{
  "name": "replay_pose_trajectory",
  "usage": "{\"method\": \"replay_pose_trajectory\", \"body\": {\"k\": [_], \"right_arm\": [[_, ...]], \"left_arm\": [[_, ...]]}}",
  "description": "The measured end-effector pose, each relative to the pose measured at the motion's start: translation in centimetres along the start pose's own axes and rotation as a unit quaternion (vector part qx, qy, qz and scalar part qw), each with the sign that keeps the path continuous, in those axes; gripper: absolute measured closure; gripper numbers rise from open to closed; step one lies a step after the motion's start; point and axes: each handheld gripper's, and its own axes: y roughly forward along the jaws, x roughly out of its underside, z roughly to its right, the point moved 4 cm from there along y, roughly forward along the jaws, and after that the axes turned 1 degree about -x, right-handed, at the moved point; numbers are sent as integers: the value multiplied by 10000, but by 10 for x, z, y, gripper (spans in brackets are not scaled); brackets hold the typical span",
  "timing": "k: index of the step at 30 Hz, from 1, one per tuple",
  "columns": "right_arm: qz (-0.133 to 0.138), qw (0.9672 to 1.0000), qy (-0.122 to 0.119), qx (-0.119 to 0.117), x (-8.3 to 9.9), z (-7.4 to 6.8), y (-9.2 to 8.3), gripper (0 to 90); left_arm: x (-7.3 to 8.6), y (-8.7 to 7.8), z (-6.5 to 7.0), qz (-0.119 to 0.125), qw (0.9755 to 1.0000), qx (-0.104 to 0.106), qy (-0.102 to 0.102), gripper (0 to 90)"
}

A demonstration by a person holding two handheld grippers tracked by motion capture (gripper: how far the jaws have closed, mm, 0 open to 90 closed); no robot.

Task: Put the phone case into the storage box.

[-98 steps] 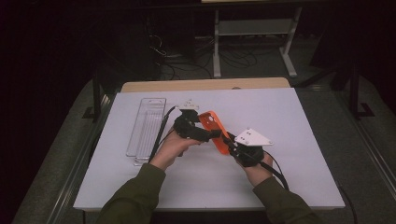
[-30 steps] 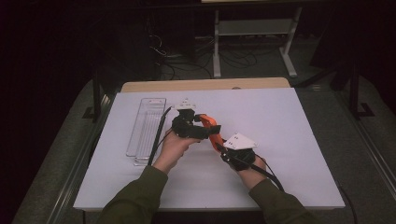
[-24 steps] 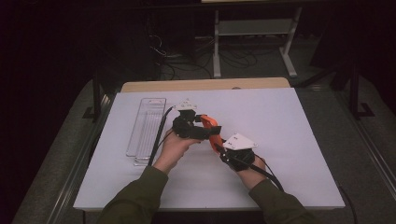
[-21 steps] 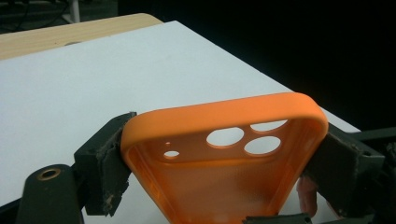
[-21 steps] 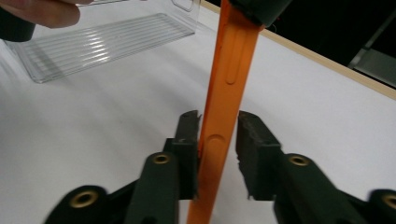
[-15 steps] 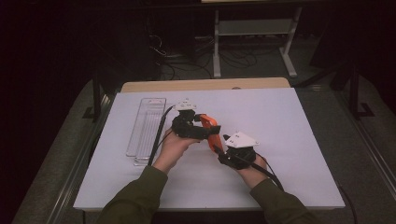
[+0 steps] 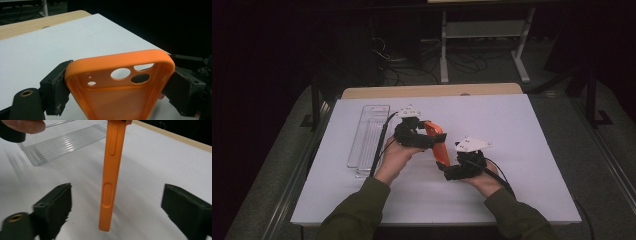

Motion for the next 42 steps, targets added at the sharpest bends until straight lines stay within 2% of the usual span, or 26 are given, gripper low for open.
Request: {"method": "replay_pose_trajectory", "body": {"k": [2,5,13,18,29,42], "right_arm": [[-1,10000,-38,-37,0,0,0,0],[49,9998,-37,-176,-1,1,-1,0],[-54,9995,-125,-274,1,4,-2,0],[-38,9995,-185,-261,2,7,-4,0],[-91,9996,-155,-201,9,15,-12,0],[-126,9997,-84,-167,19,16,-22,0]], "left_arm": [[0,0,0,11,10000,-1,-16,160],[0,-1,0,15,10000,4,-2,160],[-1,-2,1,-18,10000,6,60,160],[-1,-2,1,-11,10000,19,72,160],[-2,-4,1,8,10000,12,51,160],[-4,-8,0,75,10000,44,21,159]]}}
